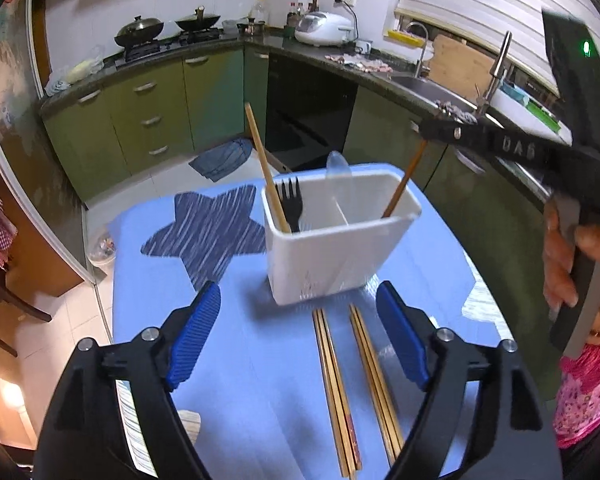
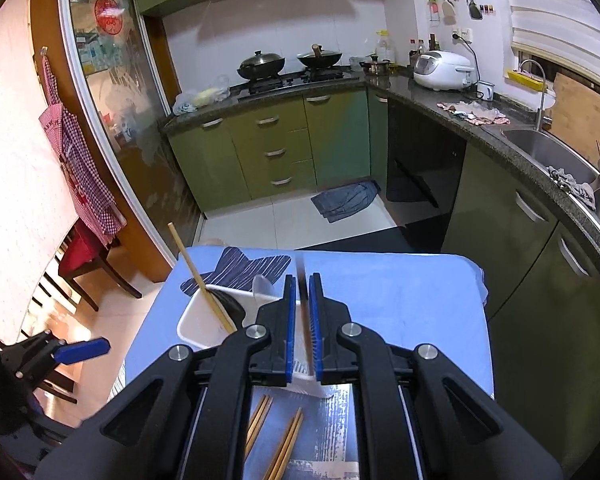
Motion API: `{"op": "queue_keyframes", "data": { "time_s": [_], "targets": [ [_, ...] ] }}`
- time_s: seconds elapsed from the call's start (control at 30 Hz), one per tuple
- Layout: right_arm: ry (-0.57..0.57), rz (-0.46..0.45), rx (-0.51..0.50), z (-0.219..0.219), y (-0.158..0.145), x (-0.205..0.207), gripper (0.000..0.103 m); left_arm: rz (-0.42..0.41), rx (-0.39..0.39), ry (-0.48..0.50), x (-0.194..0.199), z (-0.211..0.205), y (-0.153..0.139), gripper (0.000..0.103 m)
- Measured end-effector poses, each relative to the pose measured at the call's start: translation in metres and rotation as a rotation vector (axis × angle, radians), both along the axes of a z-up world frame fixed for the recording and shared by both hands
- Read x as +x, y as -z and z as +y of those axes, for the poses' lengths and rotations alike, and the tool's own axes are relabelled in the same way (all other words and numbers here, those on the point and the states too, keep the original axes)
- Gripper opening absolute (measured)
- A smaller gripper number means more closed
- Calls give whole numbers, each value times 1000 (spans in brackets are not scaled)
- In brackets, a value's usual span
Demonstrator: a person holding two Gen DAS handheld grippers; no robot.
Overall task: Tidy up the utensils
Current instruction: 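Lower the left gripper onto another wooden chopstick and close it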
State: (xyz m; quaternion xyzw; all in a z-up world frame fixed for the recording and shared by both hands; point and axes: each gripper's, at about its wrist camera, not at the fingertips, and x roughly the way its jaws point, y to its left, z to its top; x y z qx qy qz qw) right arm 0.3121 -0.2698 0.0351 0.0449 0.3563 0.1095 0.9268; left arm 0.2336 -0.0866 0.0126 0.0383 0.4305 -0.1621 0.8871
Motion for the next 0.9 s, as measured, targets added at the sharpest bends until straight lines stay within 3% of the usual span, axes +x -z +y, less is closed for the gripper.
{"op": "queue_keyframes", "data": {
  "time_s": [0.2,0.3,0.4,0.6,0.8,0.9],
  "targets": [
    [7,-30,1,-6,-10,-30,12,51,11,12,-1,-7,21,77],
    [28,-45,4,-20,-10,-55,20,94,35,9,3,-10,41,77],
    [46,-28,-1,-35,1,-74,20,171,64,19,10,-18,70,74],
    [73,62,24,-70,50,-95,20,306,123,8,24,-29,124,54],
    [78,113,50,-86,81,-97,20,383,120,2,31,-35,149,49],
    [75,126,57,-86,88,-95,20,392,139,6,32,-39,156,35]
  ]
}}
